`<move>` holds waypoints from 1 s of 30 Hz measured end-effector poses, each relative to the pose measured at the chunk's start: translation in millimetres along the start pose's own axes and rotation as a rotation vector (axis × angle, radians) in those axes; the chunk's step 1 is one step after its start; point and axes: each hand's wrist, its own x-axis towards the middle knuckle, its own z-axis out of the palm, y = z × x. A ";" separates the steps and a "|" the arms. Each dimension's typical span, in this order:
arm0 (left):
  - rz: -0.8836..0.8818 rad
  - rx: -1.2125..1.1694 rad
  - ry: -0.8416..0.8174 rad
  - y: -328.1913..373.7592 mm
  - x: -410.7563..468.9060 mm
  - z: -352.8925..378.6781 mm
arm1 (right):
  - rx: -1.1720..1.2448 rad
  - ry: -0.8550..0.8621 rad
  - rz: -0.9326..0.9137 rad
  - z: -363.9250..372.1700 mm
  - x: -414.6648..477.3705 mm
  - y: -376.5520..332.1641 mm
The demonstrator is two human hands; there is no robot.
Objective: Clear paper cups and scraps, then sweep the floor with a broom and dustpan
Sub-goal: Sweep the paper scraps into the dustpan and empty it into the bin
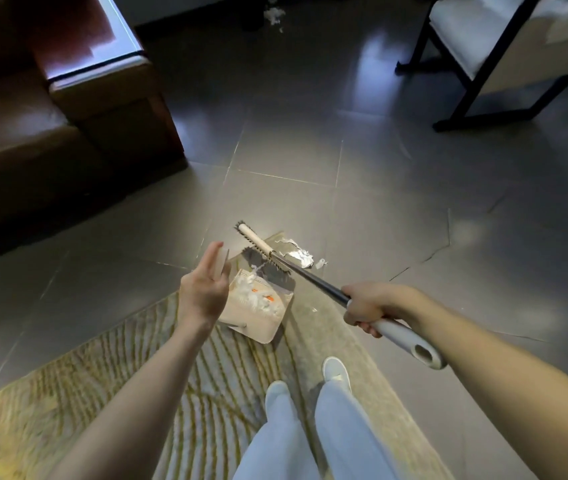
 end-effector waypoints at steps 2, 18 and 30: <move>-0.009 0.004 0.005 -1.9 7.7 4.1 | -0.005 0.007 0.002 -5.4 13.4 -4.6; -0.020 0.002 0.051 -17.7 45.7 9.0 | 0.108 -0.231 0.037 45.8 54.2 9.0; -0.041 0.013 0.025 -14.4 50.2 -1.5 | 0.129 -0.051 -0.016 -41.7 49.7 -14.0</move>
